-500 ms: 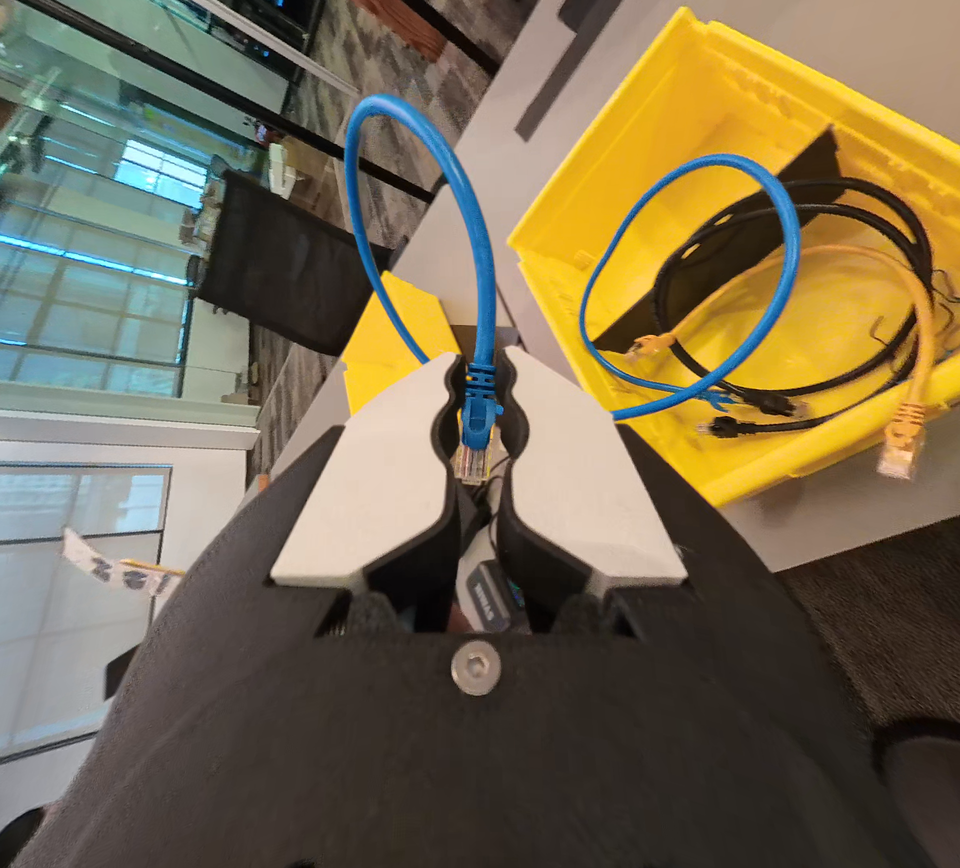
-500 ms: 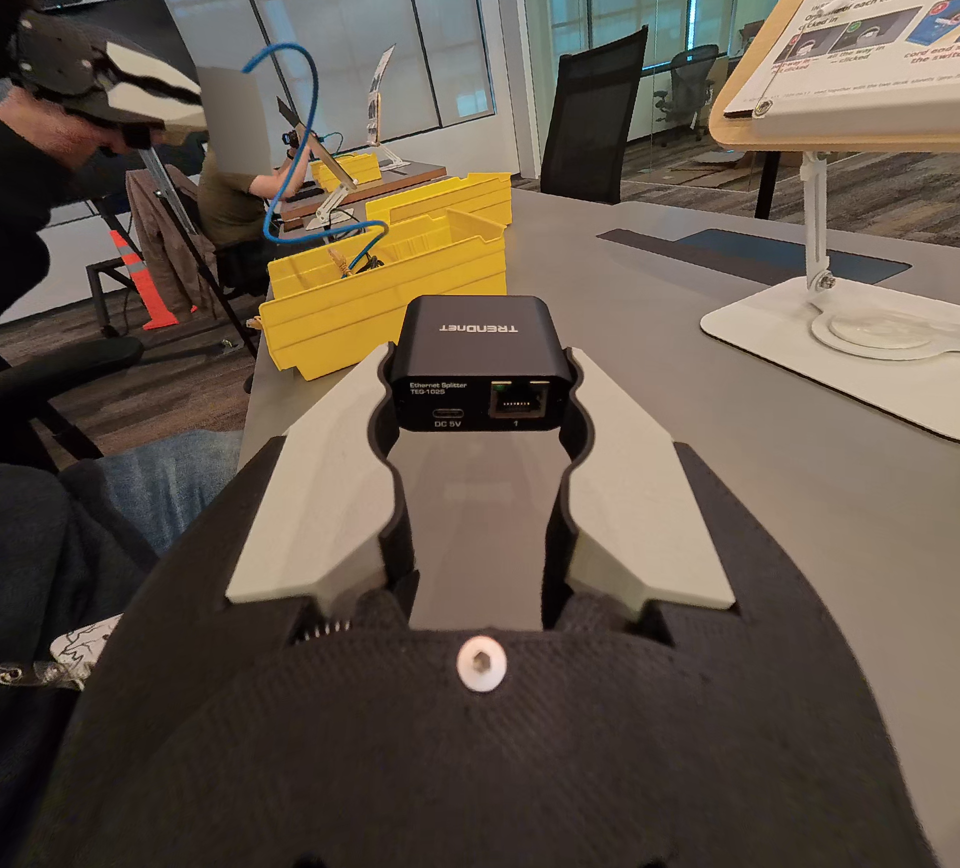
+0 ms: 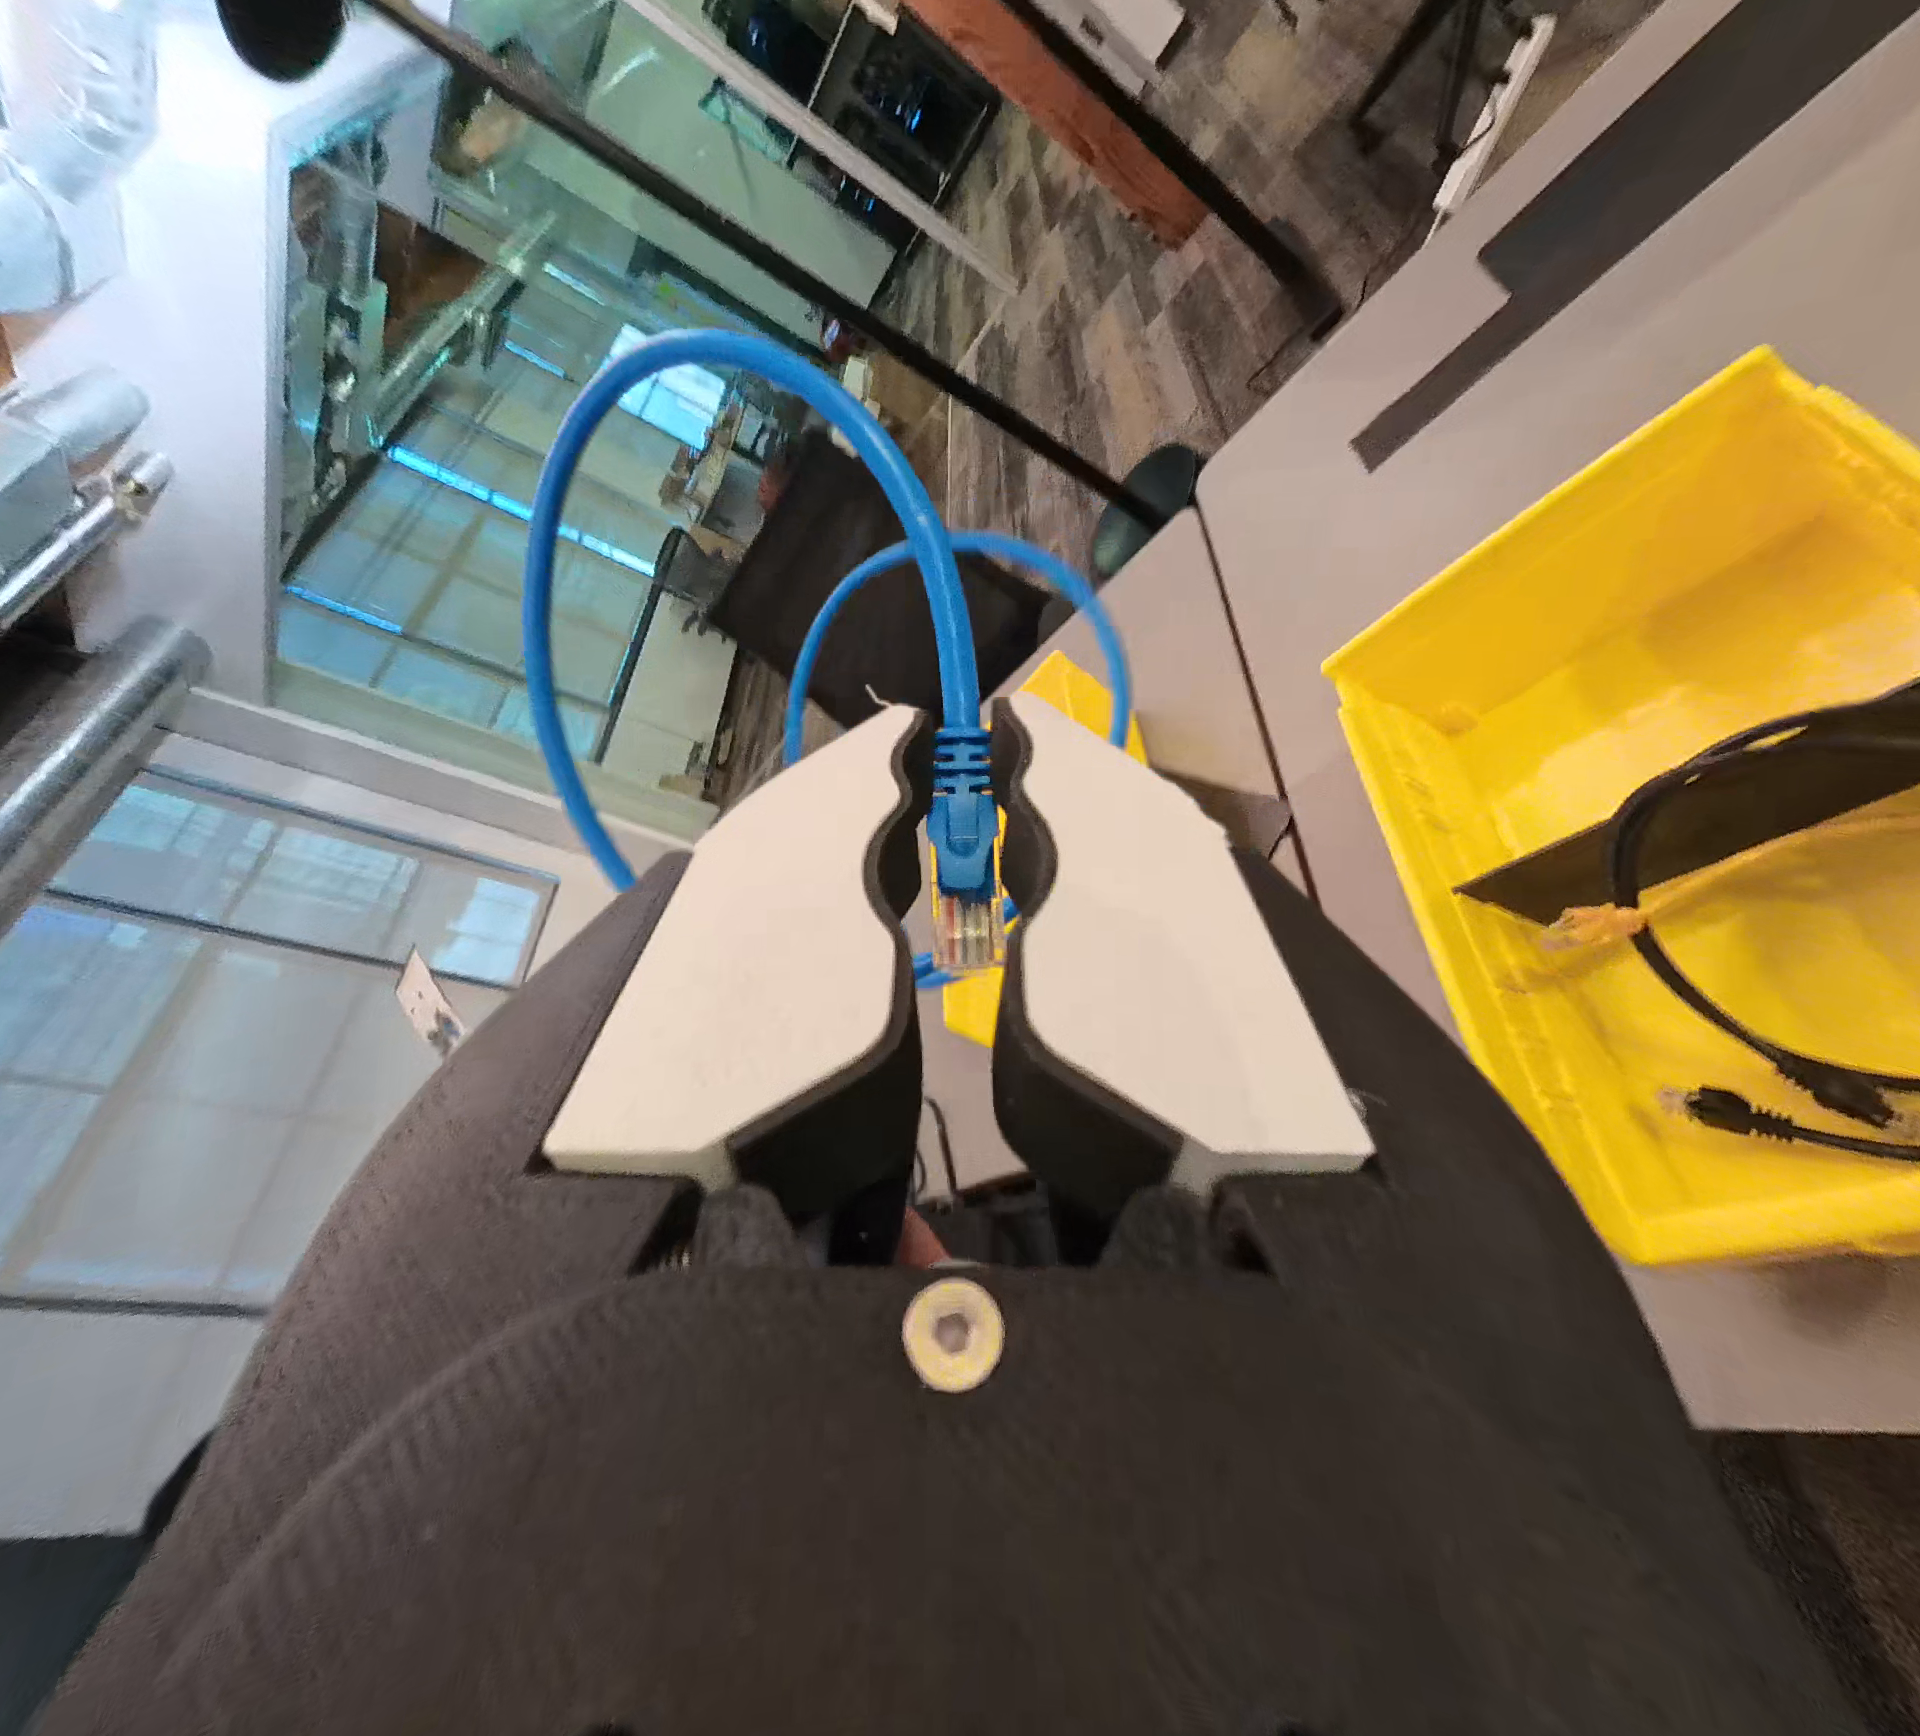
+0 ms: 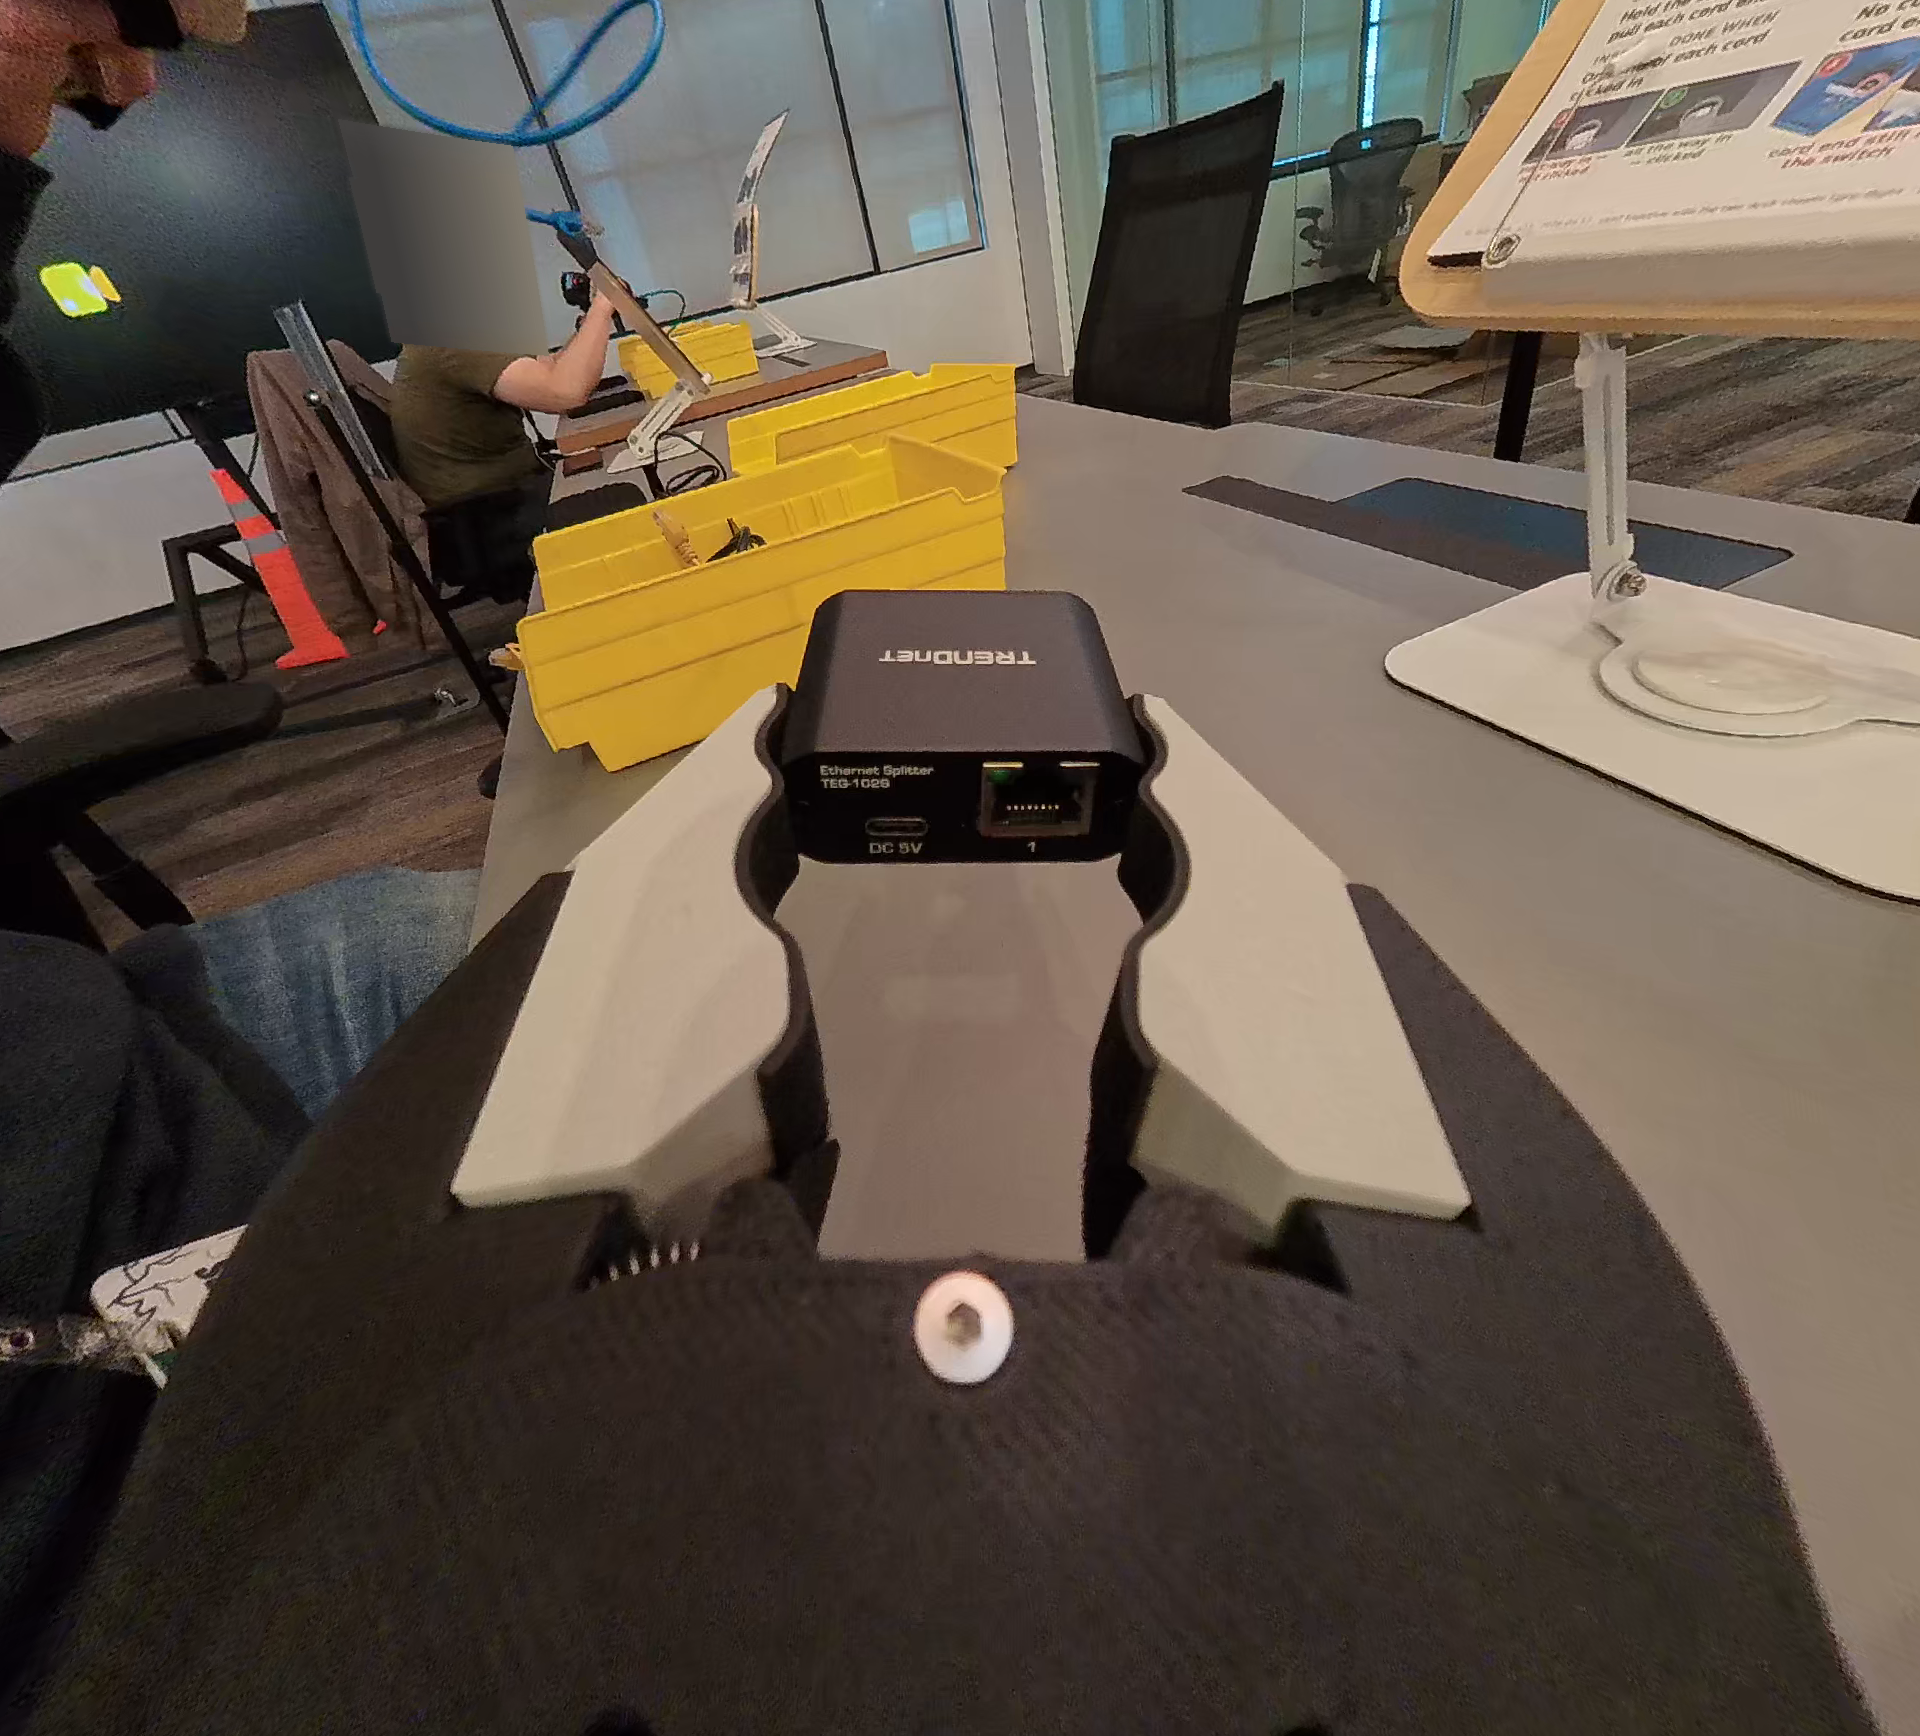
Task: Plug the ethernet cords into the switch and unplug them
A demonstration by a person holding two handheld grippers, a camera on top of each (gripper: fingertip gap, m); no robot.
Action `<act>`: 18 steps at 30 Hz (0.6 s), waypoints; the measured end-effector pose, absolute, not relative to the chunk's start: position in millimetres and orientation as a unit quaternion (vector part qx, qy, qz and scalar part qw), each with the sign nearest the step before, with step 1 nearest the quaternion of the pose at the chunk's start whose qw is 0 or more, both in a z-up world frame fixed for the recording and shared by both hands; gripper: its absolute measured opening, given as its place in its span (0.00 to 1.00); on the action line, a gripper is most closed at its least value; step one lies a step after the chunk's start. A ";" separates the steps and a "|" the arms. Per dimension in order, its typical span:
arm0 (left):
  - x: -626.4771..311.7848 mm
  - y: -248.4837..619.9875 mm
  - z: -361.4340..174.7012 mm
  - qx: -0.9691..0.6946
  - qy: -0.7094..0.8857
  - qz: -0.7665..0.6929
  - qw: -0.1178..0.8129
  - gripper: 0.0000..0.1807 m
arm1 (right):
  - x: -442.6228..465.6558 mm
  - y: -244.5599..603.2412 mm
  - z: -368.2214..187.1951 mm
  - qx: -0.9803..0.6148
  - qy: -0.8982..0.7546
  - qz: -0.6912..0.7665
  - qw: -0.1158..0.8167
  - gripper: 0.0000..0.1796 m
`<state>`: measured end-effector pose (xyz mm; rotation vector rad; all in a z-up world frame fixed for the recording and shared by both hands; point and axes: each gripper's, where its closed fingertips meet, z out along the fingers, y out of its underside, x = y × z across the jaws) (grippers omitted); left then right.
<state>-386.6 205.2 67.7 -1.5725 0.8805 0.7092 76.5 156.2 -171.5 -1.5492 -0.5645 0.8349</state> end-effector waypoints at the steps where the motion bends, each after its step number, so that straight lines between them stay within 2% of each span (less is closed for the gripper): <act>1: -372.8 204.8 71.5 -0.662 0.384 0.298 0.571 0.06 | 77.2 155.8 -170.6 -0.668 -0.244 0.360 0.604 0.34; 8: -236.5 196.5 57.1 -0.611 0.497 0.205 0.581 0.06 | 83.7 148.8 -163.7 -0.654 -0.246 0.362 0.617 0.34; 14: -135.2 192.8 -3.1 -0.591 0.587 0.104 0.543 0.06 | 91.7 137.9 -155.1 -0.631 -0.247 0.373 0.635 0.34; 18: -94.0 186.4 -60.5 -0.587 0.643 0.091 0.484 0.06 | 99.0 125.4 -145.9 -0.605 -0.253 0.383 0.650 0.34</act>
